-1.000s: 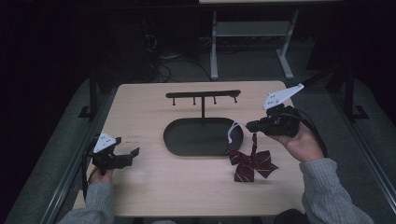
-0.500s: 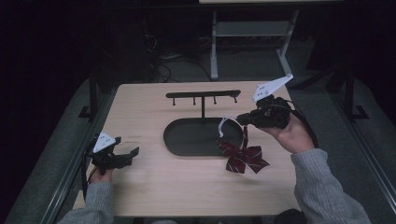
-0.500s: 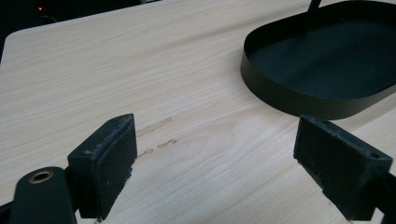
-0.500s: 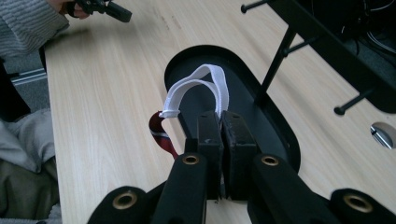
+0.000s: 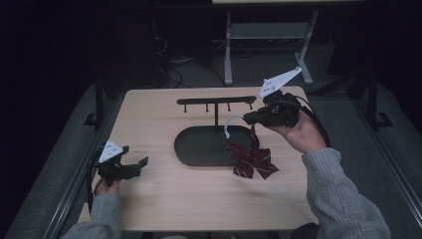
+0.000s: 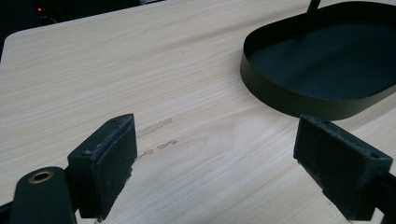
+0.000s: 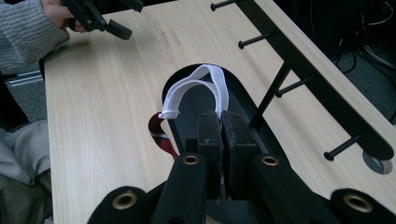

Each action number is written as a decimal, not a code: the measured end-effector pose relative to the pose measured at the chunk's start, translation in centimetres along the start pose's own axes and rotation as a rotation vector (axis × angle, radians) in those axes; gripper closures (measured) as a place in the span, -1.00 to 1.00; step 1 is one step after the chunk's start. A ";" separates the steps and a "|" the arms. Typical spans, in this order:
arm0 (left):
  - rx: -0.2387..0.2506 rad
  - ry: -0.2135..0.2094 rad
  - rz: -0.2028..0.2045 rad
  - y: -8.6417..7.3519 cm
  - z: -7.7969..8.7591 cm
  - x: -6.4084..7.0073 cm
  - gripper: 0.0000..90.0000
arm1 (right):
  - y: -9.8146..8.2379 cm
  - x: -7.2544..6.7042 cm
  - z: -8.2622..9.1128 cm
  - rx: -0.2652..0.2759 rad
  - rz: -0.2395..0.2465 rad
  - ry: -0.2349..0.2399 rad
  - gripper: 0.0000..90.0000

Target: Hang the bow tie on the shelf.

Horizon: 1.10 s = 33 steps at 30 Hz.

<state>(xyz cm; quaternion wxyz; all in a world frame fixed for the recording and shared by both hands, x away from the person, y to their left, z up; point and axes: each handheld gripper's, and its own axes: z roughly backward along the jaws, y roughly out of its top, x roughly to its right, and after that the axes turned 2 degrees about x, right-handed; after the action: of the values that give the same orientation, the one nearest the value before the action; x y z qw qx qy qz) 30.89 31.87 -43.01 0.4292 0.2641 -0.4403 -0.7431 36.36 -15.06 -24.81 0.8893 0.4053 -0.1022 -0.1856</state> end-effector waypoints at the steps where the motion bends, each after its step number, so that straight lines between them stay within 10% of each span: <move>1: -0.001 -0.001 -0.001 0.0 0.0 0.0 -0.71 | 0.2 0.0 0.0 -0.001 -0.001 0.000 0.92; 33: 0.005 -0.008 -0.010 0.0 -0.1 0.1 -0.71 | 3.9 3.8 -2.6 -0.008 -0.035 -0.005 0.92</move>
<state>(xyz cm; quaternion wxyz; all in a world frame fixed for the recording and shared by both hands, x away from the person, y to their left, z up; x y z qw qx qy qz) 30.97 31.76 -43.04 0.4233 0.2643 -0.4424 -0.7452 41.60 -12.48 -23.43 0.8873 0.4030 -0.0966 -0.2023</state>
